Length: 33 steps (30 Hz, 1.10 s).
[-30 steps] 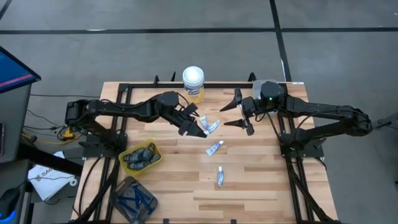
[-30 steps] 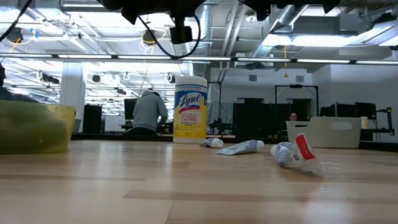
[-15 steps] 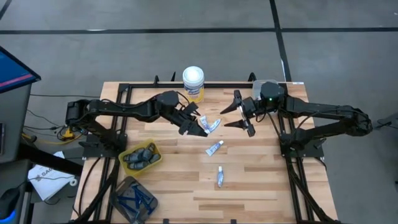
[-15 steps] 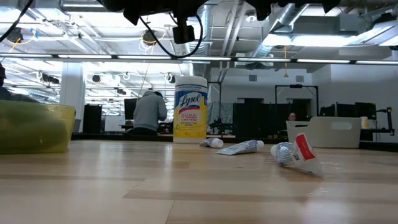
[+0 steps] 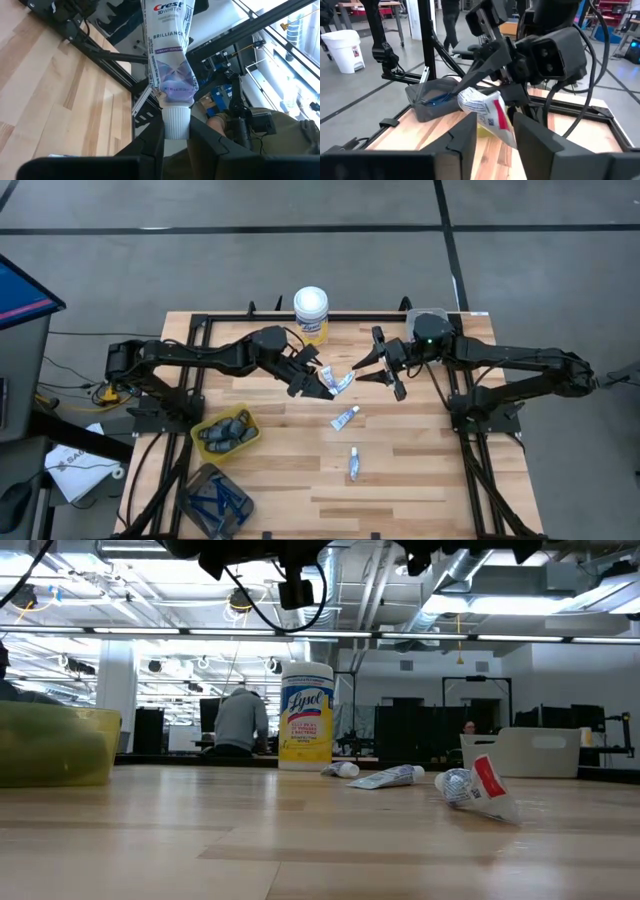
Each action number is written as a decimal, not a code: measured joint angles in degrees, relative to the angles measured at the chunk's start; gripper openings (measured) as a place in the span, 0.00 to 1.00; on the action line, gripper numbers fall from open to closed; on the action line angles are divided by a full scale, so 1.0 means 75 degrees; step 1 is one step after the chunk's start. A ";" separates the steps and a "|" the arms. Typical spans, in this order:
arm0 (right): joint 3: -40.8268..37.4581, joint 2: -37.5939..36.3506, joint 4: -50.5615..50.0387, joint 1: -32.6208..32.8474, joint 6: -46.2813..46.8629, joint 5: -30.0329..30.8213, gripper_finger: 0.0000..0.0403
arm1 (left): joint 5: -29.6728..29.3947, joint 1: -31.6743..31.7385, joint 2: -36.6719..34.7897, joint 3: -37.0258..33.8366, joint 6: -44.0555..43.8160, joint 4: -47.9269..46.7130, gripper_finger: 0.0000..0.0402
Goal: Pick & Place Travel size toiletries
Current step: Put the white toothpaste into the gray bin
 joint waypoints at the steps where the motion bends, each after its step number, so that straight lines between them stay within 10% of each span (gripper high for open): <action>1: 0.0000 0.0005 -0.0005 0.0000 -0.0016 0.0000 0.28 | -0.0002 0.0000 0.0000 0.0000 0.0000 -0.0002 0.14; 12: 0.0000 -0.0001 0.0018 -0.0012 -0.0083 -0.0009 0.02 | 0.0000 0.0000 0.0000 0.0000 0.0000 -0.0005 0.15; 33: 0.0003 -0.0922 -0.1547 -0.0641 0.0084 0.0795 0.00 | -0.0335 -0.0038 0.0000 -0.0005 0.0837 0.0059 0.46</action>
